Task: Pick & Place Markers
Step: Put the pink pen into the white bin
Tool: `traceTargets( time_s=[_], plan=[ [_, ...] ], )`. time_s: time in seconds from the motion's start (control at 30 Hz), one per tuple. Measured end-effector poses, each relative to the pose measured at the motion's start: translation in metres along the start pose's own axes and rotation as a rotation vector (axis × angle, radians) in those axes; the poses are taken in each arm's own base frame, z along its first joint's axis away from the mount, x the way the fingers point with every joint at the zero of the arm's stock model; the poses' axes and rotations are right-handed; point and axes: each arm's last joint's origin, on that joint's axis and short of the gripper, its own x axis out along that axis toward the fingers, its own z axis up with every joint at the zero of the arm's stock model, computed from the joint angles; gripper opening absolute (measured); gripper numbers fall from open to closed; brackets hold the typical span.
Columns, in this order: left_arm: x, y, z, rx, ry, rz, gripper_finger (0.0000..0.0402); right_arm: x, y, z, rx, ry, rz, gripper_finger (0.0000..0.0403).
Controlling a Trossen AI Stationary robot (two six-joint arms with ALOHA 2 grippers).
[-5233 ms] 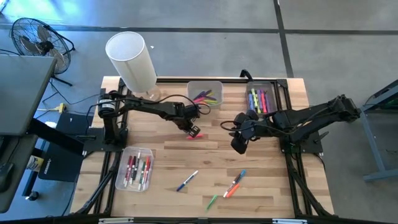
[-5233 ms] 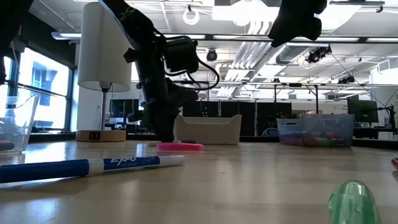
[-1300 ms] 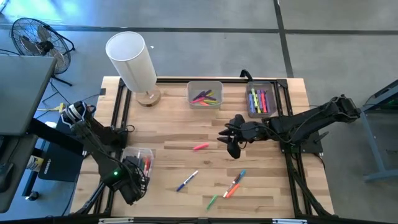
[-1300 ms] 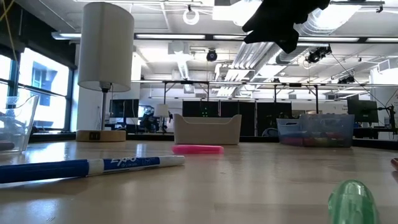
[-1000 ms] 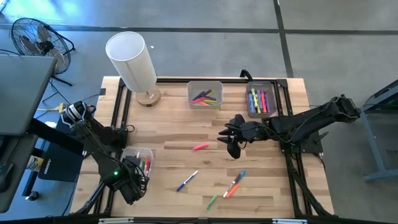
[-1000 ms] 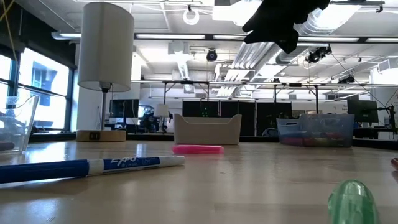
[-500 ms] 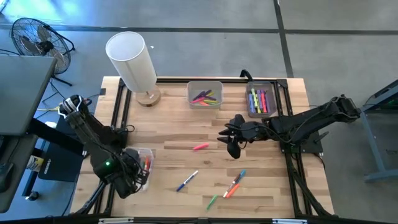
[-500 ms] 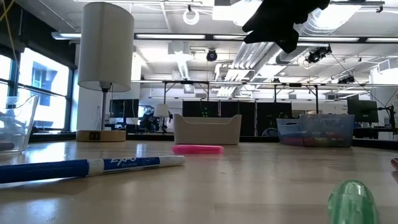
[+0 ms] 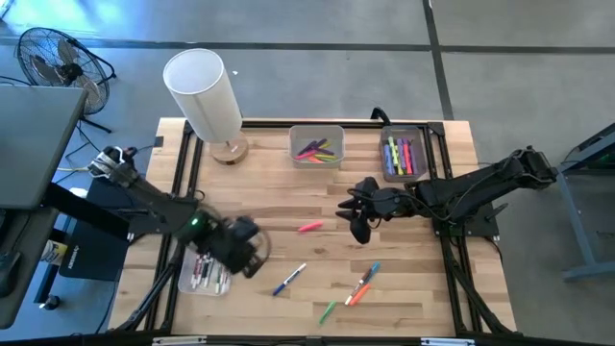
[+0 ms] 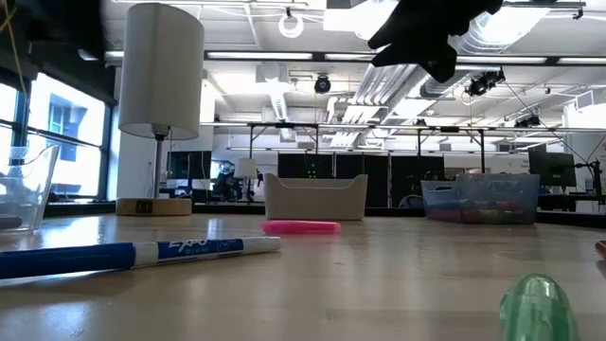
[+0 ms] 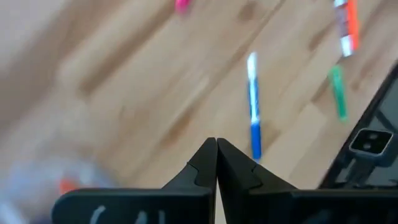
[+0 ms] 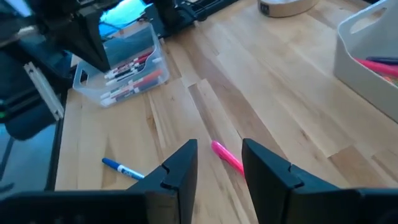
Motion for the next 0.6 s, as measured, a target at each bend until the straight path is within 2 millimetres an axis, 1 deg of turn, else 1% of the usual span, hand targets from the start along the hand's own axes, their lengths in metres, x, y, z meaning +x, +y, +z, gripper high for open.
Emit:
traceTargets(
  time_s=[0.1, 0.17, 0.23, 0.27, 0.33, 0.4, 0.47, 0.6],
  plan=[
    [0.006, 0.003, 0.024, 0.161, -0.047, -0.008, 0.0001, 0.000, 0.001, -0.001, 0.035, -0.013, -0.018, 0.0099],
    [0.010, 0.009, 0.037, 0.267, -0.051, 0.021, 0.0001, -0.002, 0.004, -0.003, 0.053, -0.030, -0.037, 0.0069],
    [0.013, 0.016, 0.047, 0.357, -0.029, 0.047, 0.0001, -0.003, 0.008, -0.005, 0.079, -0.046, -0.051, 0.0026],
    [0.014, 0.019, 0.051, 0.400, -0.015, 0.055, 0.0000, -0.004, 0.009, -0.006, 0.090, -0.053, -0.056, 0.0014],
    [0.015, 0.026, 0.059, 0.469, 0.002, 0.082, 0.0000, -0.005, 0.012, -0.008, 0.128, -0.072, -0.075, 0.0011],
    [0.012, 0.034, 0.062, 0.531, 0.018, 0.096, 0.0000, -0.004, 0.016, -0.007, 0.163, -0.094, -0.108, 0.0011],
    [0.003, 0.045, 0.062, 0.578, 0.010, 0.068, 0.0000, 0.000, 0.023, -0.003, 0.164, -0.104, -0.137, 0.0003],
    [0.000, 0.079, 0.056, 0.592, -0.005, 0.007, 0.0000, 0.017, 0.035, 0.011, 0.198, -0.089, -0.212, 0.0002]
  ],
)
